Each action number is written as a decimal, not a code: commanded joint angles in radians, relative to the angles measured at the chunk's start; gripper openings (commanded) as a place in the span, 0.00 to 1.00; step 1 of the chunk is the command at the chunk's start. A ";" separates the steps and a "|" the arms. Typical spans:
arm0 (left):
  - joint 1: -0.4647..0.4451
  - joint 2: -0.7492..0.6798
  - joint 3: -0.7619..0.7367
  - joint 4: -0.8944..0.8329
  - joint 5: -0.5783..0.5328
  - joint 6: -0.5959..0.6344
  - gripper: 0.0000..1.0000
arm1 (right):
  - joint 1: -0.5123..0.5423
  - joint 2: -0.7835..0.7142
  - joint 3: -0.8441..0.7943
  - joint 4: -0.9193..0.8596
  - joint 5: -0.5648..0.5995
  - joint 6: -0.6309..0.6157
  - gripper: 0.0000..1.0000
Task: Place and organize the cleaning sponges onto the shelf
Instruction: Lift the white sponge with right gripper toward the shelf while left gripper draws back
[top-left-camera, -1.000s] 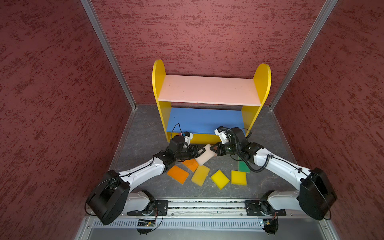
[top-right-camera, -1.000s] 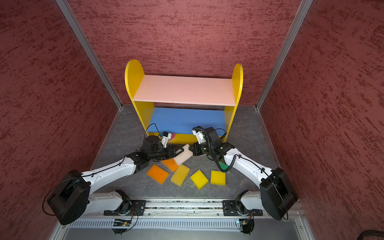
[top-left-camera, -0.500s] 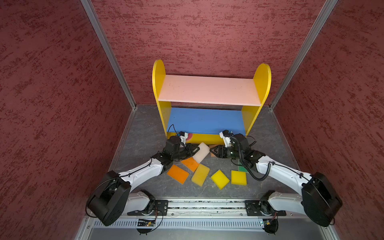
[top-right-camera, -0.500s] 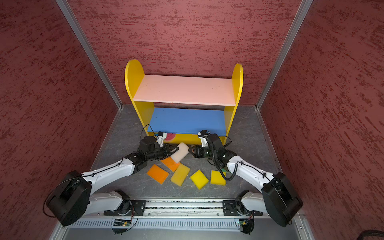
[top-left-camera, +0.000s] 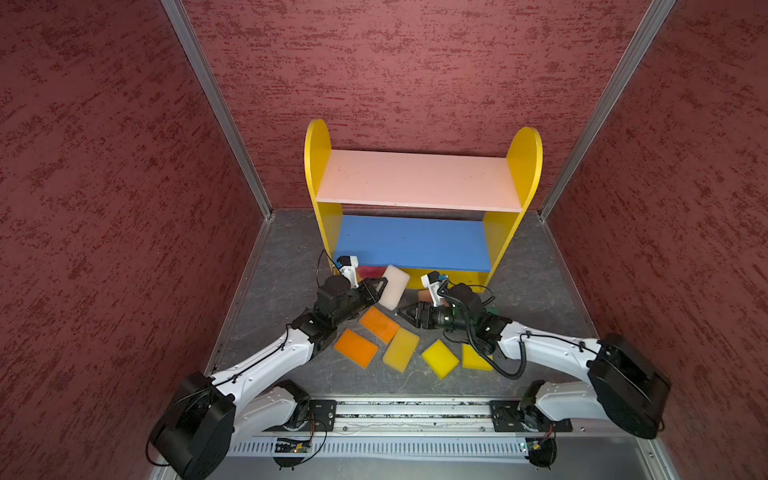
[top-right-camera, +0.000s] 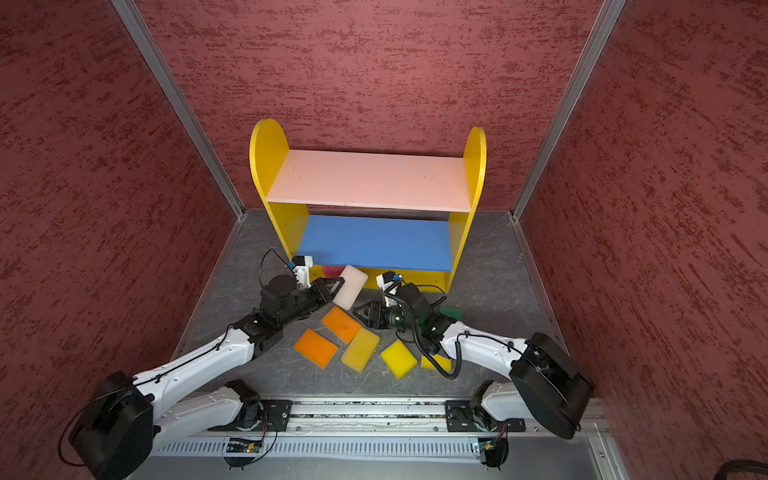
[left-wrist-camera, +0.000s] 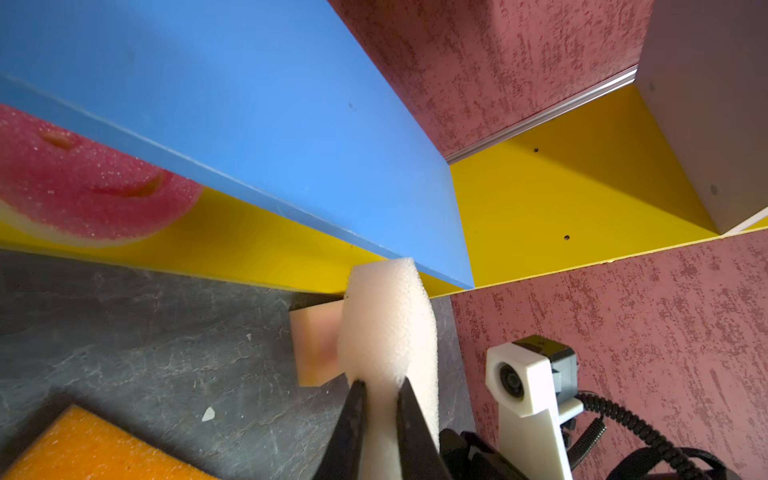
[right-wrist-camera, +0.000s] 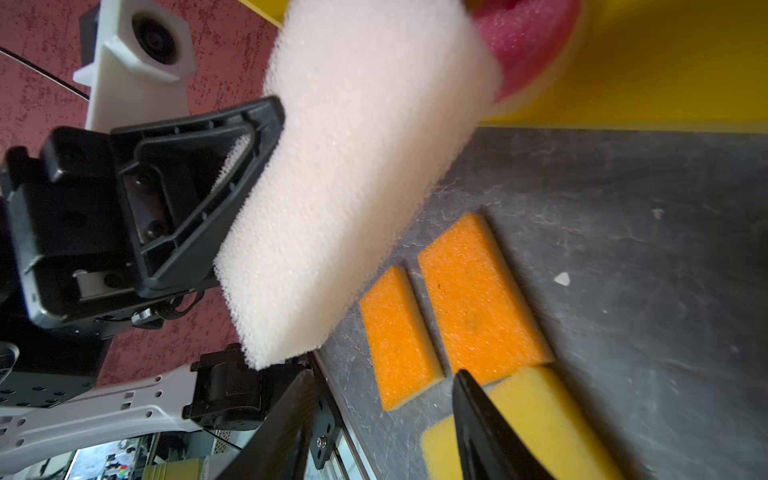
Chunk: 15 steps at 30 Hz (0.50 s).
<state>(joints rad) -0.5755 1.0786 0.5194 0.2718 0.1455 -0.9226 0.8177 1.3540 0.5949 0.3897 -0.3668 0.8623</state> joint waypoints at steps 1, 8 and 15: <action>-0.012 -0.018 -0.002 0.015 -0.059 0.038 0.15 | 0.020 0.010 0.041 0.162 -0.003 0.033 0.55; -0.026 -0.041 -0.022 0.038 -0.092 0.029 0.15 | 0.054 0.000 -0.012 0.305 0.023 0.077 0.60; -0.039 -0.060 -0.021 0.055 -0.111 0.013 0.16 | 0.054 0.061 0.022 0.292 0.076 0.096 0.57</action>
<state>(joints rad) -0.6052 1.0393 0.5060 0.2981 0.0559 -0.9089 0.8673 1.3888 0.5976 0.6346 -0.3367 0.9253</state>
